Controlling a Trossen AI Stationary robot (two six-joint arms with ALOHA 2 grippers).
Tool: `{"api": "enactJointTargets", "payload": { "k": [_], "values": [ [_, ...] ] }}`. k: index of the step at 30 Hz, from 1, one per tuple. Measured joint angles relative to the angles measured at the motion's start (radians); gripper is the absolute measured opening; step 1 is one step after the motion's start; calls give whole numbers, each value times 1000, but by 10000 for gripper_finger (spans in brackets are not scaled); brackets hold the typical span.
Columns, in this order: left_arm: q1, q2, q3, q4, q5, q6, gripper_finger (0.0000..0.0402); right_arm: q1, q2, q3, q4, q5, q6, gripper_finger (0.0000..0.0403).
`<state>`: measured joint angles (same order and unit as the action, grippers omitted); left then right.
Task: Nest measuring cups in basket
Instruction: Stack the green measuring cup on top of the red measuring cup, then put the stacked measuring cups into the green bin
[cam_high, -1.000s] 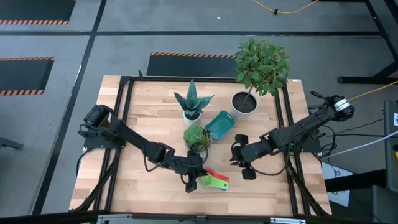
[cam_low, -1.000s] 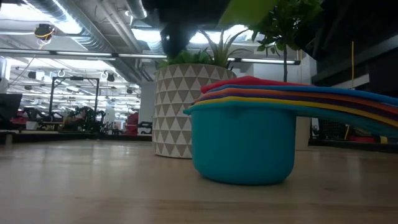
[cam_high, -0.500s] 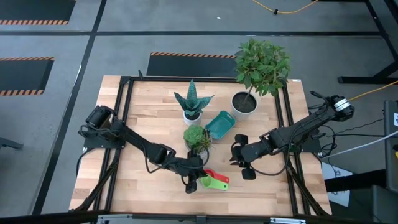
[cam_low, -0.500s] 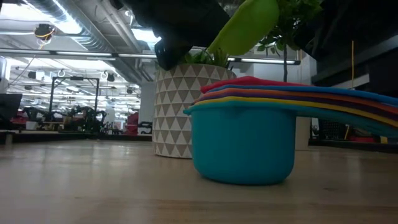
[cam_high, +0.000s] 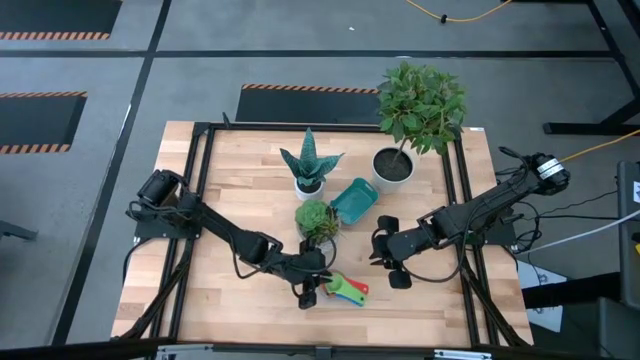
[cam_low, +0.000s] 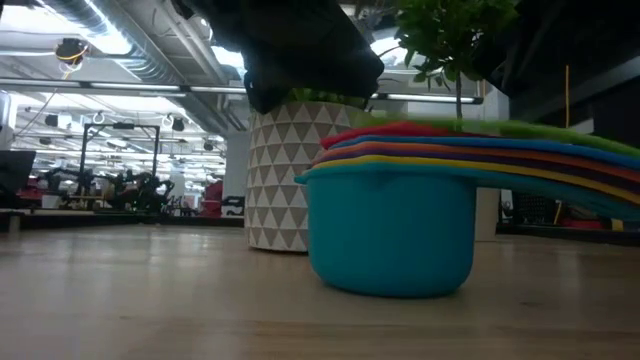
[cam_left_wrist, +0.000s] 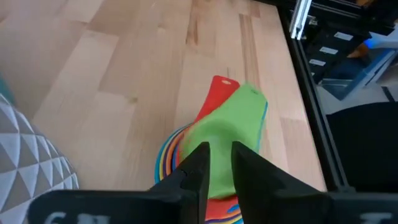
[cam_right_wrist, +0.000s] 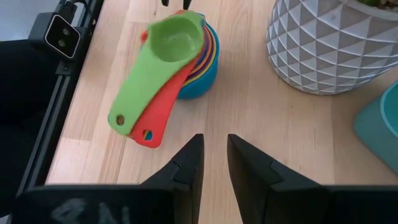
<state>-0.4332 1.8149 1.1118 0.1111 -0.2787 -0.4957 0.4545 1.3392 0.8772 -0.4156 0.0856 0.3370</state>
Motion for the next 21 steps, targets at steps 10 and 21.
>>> {"api": "enactJointTargets", "payload": {
  "k": [10, 21],
  "values": [
    [-1, 0, -1, 17, 12, -3, 71, 0, 0, 0, 0, 0, 1, 76],
    [-11, 1, -2, 46, 191, -44, 64, 0, 0, 0, 1, 0, -1, 76]
  ]
}}
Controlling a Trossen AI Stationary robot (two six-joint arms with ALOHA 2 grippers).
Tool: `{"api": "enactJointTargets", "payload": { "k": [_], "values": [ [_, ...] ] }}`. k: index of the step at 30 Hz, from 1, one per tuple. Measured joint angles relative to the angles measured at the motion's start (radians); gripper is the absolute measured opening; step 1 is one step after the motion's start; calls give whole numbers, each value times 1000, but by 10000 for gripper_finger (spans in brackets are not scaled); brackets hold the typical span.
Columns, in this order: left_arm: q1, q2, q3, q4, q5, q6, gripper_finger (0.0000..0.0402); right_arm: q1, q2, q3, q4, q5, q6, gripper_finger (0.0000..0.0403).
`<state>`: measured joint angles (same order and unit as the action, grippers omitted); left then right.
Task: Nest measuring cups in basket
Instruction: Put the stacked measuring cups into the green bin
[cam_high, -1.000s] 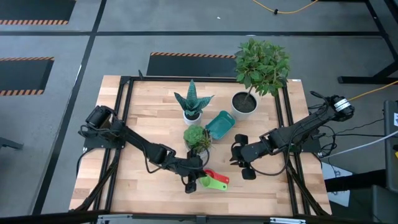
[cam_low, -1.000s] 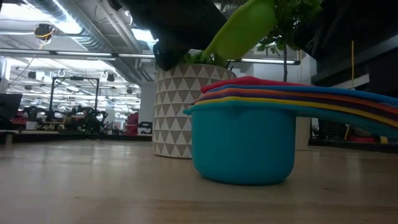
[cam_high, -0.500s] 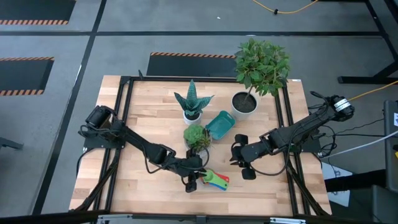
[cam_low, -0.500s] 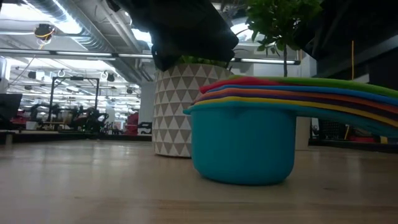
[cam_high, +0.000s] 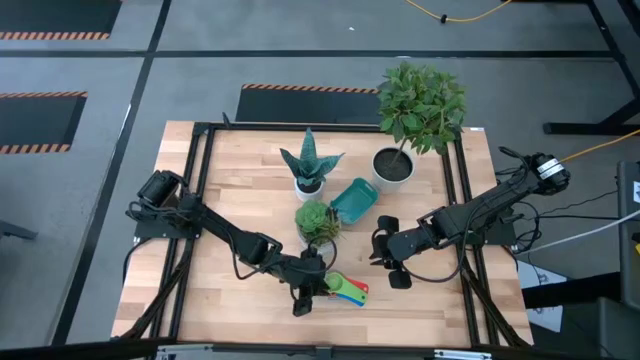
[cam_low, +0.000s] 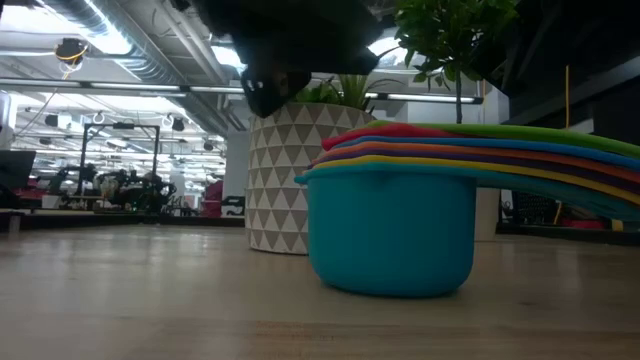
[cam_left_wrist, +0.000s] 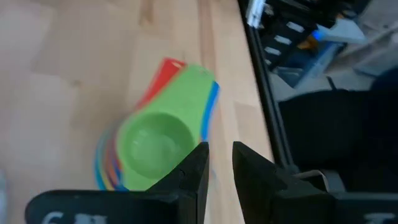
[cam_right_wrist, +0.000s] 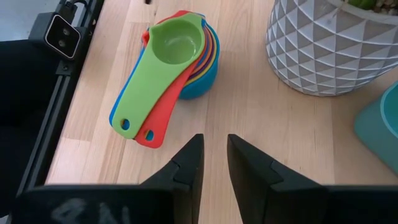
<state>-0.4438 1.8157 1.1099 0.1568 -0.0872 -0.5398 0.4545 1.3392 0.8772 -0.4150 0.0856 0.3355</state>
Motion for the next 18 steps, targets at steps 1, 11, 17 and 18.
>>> {"api": "enactJointTargets", "payload": {
  "k": [1, 11, 17, 18],
  "values": [
    [-4, 1, 0, -1, 4, -6, 64, 0, 0, 0, 1, 0, 0, 76],
    [-32, 1, 0, 1, 0, -7, 65, 0, 0, 0, 4, 0, -1, 76],
    [-33, 1, 0, 1, 0, -7, 68, 0, 0, 0, 4, 0, -1, 76],
    [-32, 1, 0, 1, 0, -7, 68, 0, 0, 0, 4, 0, 0, 76]
  ]
}}
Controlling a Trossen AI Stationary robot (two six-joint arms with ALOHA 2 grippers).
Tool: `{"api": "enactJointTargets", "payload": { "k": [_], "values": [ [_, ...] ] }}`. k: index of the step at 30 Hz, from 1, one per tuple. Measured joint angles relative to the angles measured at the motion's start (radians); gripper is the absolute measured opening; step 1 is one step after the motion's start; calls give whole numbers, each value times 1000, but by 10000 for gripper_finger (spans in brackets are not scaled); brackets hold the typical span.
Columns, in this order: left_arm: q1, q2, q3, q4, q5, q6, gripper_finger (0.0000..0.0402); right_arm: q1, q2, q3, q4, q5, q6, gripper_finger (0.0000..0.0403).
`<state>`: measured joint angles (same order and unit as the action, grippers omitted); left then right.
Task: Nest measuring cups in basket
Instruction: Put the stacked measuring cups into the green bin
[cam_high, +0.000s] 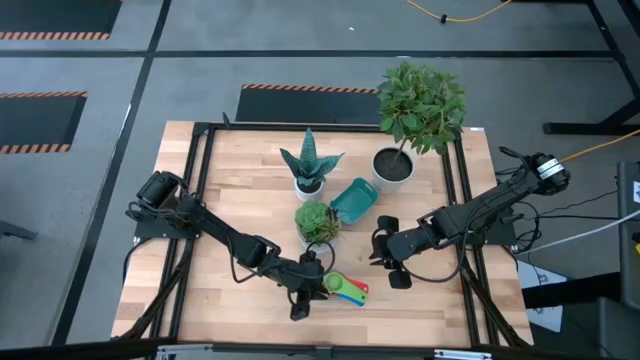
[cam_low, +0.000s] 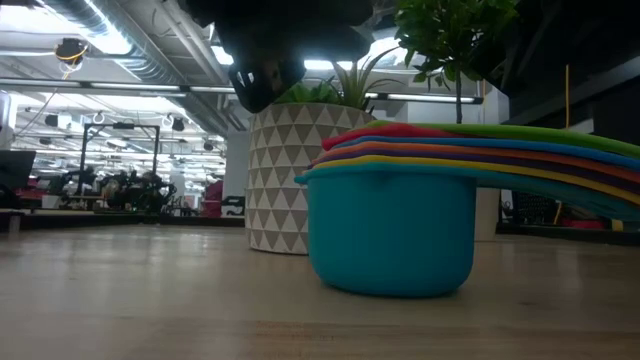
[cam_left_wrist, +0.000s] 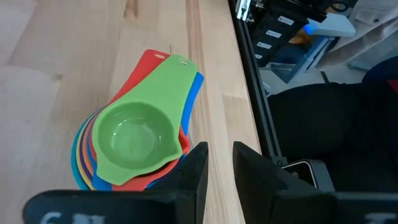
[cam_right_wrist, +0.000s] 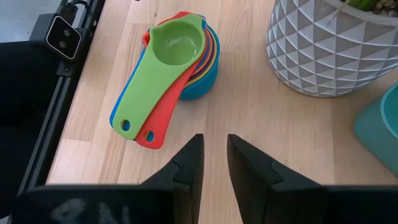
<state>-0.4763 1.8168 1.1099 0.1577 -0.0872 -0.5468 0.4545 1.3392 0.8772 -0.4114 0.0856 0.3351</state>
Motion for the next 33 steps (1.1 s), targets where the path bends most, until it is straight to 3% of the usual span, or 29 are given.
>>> {"api": "enactJointTargets", "payload": {
  "k": [19, 27, 30, 33],
  "values": [
    [0, 0, 0, 0, 0, 0, 69, 0, 0, 0, 0, -1, -1, 76],
    [0, 0, 0, 1, -1, 0, 69, -5, 0, 0, 22, -161, -29, 79],
    [0, 0, 0, 1, -1, 0, 69, -22, 0, 0, 31, -182, -26, 102],
    [0, 0, 0, 1, -1, 0, 69, -40, 0, 0, 32, -194, -23, 163]
  ]
}}
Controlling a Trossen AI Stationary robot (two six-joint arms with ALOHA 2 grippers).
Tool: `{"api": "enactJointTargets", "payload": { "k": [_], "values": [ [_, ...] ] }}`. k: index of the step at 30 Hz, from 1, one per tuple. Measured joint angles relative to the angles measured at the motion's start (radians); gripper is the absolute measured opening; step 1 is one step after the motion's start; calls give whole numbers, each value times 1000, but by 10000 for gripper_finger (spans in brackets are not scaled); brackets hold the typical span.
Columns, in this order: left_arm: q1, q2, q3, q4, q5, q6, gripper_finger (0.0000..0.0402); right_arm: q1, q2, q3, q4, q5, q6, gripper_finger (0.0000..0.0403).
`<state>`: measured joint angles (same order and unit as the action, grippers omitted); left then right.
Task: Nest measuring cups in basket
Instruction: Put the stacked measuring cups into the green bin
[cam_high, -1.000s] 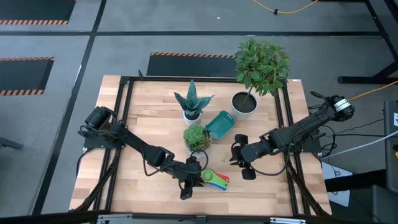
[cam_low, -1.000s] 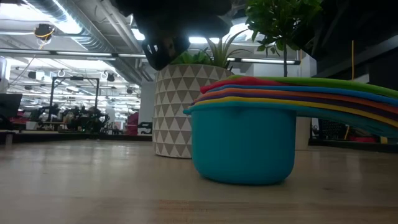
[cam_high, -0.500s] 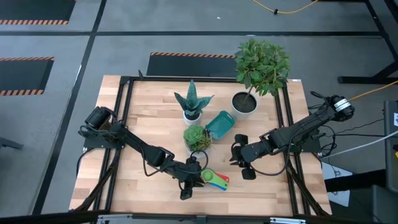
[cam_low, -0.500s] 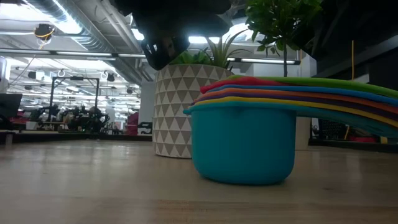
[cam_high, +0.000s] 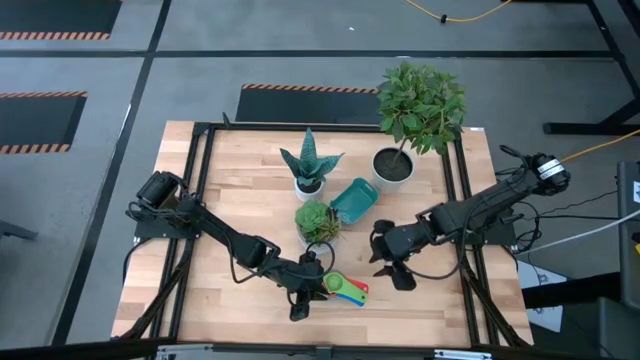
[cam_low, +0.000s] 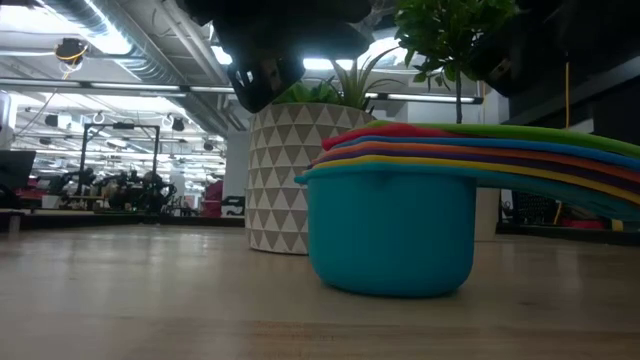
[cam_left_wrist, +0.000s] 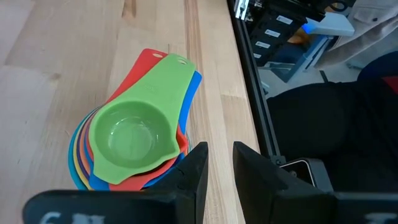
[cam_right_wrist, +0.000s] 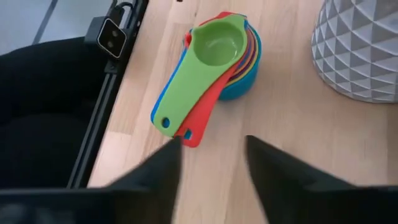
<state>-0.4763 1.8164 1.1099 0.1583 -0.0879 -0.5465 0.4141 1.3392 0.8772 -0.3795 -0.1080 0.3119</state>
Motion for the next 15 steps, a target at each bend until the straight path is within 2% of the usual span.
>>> {"api": "enactJointTargets", "payload": {
  "k": [6, 8, 10, 15],
  "values": [
    [0, 0, 0, 0, 0, 0, 69, -28, 0, 0, 1, -32, -6, 350],
    [0, 0, 0, 0, 0, 0, 69, -35, 0, 0, 1, -45, -2, 386],
    [0, -1, 0, 0, 0, 0, 69, -40, 0, 0, 1, -42, 21, 383],
    [0, -1, 0, 0, 0, 0, 69, -45, 0, 0, -2, -42, 81, 340]
  ]
}}
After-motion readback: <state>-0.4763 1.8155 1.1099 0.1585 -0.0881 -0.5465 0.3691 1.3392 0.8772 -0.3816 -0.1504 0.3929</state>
